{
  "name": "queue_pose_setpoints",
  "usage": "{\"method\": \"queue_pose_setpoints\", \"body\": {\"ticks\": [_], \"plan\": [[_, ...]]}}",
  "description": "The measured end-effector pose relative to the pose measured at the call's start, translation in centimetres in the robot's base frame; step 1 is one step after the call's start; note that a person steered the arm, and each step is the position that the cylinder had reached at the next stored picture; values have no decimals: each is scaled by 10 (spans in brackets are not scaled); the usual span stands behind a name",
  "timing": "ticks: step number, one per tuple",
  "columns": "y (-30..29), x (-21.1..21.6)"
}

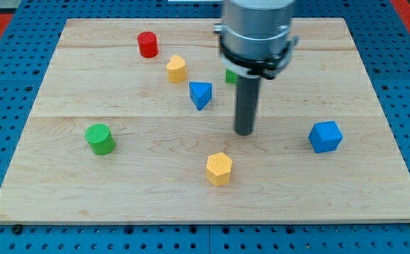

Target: Place the blue cube to the top of the yellow hexagon

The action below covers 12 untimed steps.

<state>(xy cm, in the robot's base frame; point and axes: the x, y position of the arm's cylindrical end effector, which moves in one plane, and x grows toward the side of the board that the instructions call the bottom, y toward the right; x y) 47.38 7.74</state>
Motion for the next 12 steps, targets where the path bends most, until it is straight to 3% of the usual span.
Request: {"method": "queue_pose_setpoints", "body": {"ticks": [2, 3, 6, 10, 12], "plan": [[83, -16], [124, 1], [166, 64], [55, 9], [8, 5]]}}
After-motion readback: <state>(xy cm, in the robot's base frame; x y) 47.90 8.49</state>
